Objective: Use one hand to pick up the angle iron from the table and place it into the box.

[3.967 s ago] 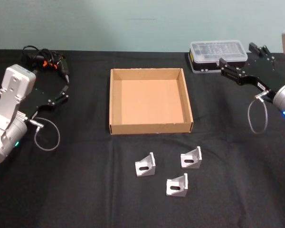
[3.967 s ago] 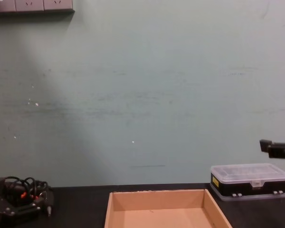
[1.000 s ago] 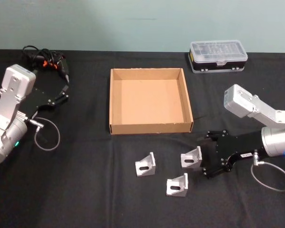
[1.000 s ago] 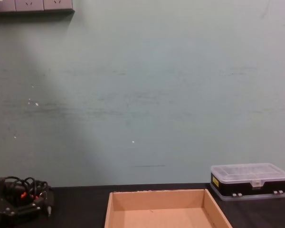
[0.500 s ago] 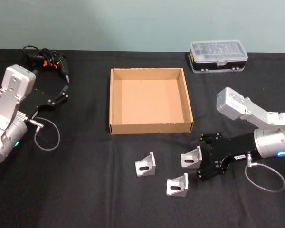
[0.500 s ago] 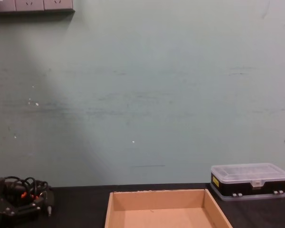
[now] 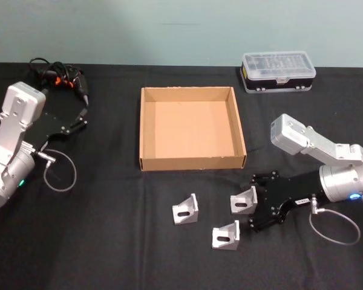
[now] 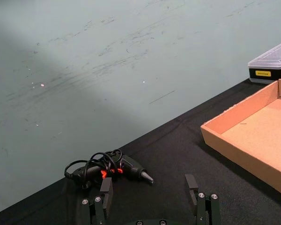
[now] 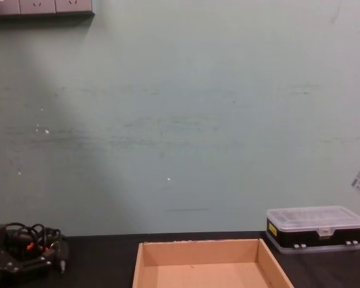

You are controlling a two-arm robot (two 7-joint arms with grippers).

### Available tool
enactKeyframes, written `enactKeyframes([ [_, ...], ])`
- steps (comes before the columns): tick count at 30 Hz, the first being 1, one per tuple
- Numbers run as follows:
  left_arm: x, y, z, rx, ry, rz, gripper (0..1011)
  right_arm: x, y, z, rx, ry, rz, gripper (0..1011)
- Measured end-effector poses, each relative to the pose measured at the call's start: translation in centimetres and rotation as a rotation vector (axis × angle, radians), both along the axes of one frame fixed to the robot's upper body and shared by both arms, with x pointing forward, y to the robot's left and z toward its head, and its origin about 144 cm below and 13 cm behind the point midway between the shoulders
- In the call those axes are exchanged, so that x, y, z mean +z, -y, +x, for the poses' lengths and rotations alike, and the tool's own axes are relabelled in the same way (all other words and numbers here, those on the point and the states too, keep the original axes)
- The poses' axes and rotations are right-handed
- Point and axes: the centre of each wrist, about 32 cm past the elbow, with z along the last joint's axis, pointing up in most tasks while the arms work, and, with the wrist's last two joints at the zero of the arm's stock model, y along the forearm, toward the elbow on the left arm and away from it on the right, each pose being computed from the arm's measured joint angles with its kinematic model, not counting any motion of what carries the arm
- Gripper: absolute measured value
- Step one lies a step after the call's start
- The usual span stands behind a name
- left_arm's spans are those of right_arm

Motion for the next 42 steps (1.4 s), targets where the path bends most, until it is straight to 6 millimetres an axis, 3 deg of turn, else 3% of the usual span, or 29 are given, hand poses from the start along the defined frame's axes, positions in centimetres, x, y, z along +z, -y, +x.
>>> enactKeyframes([
  [4, 0.0, 0.0, 0.0, 0.0, 0.0, 0.0, 1000, 0.0, 0.0, 0.0, -0.005, 0.003, 0.0, 886],
  [18, 0.0, 0.0, 0.0, 0.0, 0.0, 0.0, 1000, 0.1, 0.0, 0.1, -0.024, 0.017, 0.011, 458],
  [32, 0.0, 0.0, 0.0, 0.0, 0.0, 0.0, 1000, 0.2, -0.1, 0.1, -0.021, 0.017, 0.031, 452],
  [42, 0.0, 0.0, 0.0, 0.0, 0.0, 0.0, 1000, 3.2, -0.2, 0.6, -0.024, 0.085, 0.127, 452],
])
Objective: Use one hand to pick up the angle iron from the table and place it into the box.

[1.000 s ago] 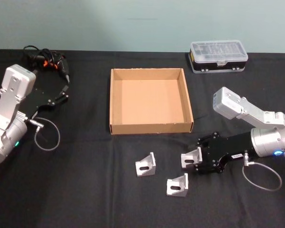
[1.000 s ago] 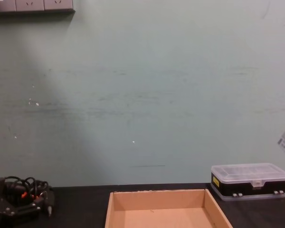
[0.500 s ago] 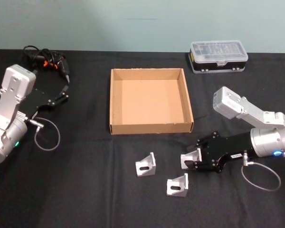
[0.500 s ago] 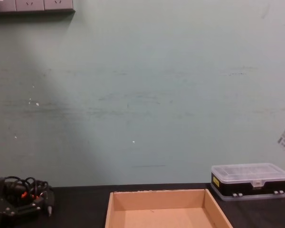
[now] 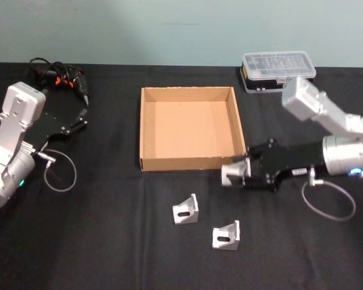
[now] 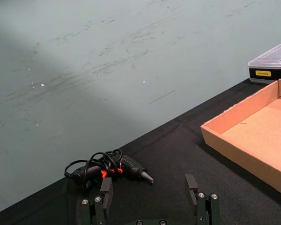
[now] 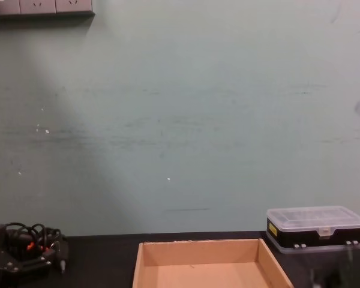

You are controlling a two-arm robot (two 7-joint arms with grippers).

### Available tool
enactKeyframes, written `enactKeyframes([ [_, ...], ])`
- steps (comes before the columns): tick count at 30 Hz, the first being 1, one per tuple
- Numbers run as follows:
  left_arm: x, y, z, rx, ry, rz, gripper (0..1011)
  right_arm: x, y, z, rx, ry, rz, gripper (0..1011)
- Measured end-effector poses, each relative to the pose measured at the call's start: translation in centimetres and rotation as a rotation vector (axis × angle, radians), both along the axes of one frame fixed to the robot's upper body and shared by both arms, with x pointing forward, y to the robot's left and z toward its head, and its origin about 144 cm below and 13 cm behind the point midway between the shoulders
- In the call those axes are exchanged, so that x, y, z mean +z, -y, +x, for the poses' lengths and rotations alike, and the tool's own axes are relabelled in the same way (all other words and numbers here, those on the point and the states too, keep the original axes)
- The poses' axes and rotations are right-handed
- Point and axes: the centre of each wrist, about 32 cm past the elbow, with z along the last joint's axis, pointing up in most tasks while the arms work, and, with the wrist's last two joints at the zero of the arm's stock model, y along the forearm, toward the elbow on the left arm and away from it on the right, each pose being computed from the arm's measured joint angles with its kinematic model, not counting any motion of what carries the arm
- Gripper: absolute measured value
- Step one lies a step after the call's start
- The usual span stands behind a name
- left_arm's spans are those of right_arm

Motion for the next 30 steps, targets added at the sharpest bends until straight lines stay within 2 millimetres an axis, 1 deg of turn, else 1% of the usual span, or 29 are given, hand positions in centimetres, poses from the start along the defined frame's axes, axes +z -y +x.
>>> enactKeyframes([
  [2, 0.0, 0.0, 0.0, 0.0, 0.0, 0.0, 1000, 0.9, 0.0, 0.2, -0.016, 0.033, 0.026, 452],
  [7, 0.0, 0.0, 0.0, 0.0, 0.0, 0.0, 1000, 2.4, -0.4, 1.0, -0.081, 0.123, 0.078, 453],
  [11, 0.0, 0.0, 0.0, 0.0, 0.0, 0.0, 1000, 2.6, -1.0, 1.7, -0.154, 0.184, 0.112, 452],
  [15, 0.0, 0.0, 0.0, 0.0, 0.0, 0.0, 1000, 2.2, -1.9, 2.8, -0.232, 0.228, 0.132, 453],
  [20, 0.0, 0.0, 0.0, 0.0, 0.0, 0.0, 1000, 1.0, -3.2, 4.7, -0.304, 0.246, 0.148, 452],
  [30, 0.0, 0.0, 0.0, 0.0, 0.0, 0.0, 1000, -1.6, -5.5, 7.9, -0.339, 0.219, 0.127, 452],
])
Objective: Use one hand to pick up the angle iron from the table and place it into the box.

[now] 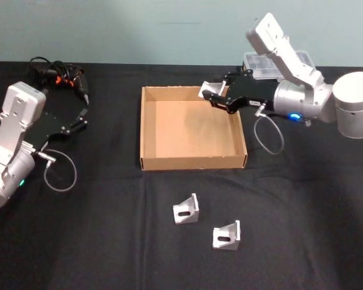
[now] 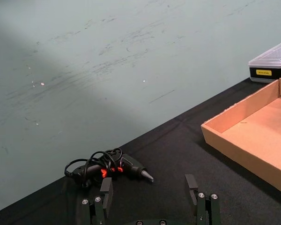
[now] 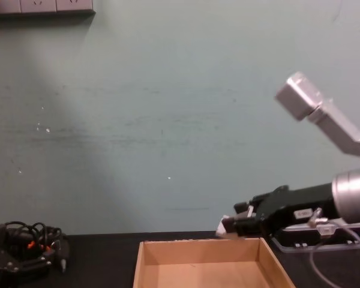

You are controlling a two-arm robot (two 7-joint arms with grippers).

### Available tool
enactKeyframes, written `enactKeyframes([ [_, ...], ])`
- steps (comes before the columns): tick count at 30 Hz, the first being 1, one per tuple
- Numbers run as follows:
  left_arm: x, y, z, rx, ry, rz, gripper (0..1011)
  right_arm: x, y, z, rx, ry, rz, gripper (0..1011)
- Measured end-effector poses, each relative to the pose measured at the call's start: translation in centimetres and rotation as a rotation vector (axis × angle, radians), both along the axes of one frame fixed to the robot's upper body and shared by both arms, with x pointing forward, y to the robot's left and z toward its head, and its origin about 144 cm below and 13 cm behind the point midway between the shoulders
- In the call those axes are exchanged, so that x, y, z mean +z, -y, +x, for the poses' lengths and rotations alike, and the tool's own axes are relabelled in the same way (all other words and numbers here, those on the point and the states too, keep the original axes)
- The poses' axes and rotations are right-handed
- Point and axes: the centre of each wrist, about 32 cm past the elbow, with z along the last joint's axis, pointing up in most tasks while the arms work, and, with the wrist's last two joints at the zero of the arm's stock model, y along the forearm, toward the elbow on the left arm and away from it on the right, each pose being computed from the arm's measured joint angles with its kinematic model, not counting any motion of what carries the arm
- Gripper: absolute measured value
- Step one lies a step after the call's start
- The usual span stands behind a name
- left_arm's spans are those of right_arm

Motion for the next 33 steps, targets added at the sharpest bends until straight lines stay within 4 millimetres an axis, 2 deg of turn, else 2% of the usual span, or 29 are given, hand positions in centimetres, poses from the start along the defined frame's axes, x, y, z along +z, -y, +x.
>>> enactKeyframes([
  [15, 0.0, 0.0, 0.0, 0.0, 0.0, 0.0, 1000, -2.4, -1.0, 1.6, -0.002, -0.05, -0.043, 452],
  [33, 0.0, 0.0, 0.0, 0.0, 0.0, 0.0, 1000, -2.8, -0.9, 1.6, 0.0, -0.066, -0.056, 452],
])
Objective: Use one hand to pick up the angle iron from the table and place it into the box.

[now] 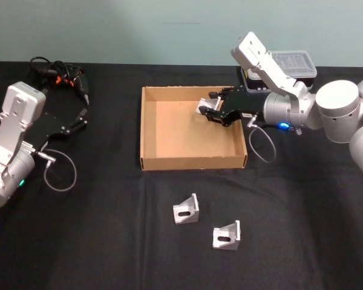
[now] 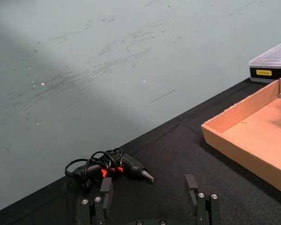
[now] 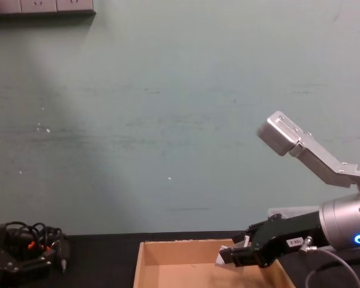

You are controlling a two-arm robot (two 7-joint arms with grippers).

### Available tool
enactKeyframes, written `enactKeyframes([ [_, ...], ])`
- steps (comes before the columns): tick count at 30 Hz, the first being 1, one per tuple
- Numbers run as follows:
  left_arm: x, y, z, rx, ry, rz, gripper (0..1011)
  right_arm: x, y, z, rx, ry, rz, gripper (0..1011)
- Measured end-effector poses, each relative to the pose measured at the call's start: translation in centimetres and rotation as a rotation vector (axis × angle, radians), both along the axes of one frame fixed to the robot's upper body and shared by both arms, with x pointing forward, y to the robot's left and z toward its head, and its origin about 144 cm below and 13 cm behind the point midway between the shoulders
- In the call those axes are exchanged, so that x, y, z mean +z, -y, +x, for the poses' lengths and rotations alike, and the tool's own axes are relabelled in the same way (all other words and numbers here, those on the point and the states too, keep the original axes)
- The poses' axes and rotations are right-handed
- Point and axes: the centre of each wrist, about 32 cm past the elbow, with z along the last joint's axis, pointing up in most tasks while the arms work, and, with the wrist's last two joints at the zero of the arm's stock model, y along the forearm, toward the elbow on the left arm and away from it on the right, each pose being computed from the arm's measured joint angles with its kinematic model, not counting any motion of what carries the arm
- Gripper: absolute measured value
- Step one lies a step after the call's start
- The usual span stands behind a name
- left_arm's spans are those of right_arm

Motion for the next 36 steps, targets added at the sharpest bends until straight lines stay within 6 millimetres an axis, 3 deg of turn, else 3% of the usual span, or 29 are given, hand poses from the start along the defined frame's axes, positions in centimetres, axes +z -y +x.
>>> enactKeyframes([
  [3, 0.0, 0.0, 0.0, 0.0, 0.0, 0.0, 1000, -0.1, 0.0, -0.1, -0.001, -0.006, -0.002, 481],
  [14, 0.0, 0.0, 0.0, 0.0, 0.0, 0.0, 1000, -0.4, 0.2, -0.2, -0.007, -0.012, 0.004, 797],
  [15, 0.0, 0.0, 0.0, 0.0, 0.0, 0.0, 1000, -0.4, 0.2, -0.2, -0.008, -0.009, 0.006, 860],
  [20, 0.0, 0.0, 0.0, 0.0, 0.0, 0.0, 1000, 0.0, 0.5, -0.4, -0.011, 0.008, 0.024, 973],
  [27, 0.0, 0.0, 0.0, 0.0, 0.0, 0.0, 1000, 1.2, 1.1, -1.4, -0.024, 0.058, 0.079, 1000],
  [36, 0.0, 0.0, 0.0, 0.0, 0.0, 0.0, 1000, 3.6, 2.7, -4.1, -0.009, 0.119, 0.152, 1000],
])
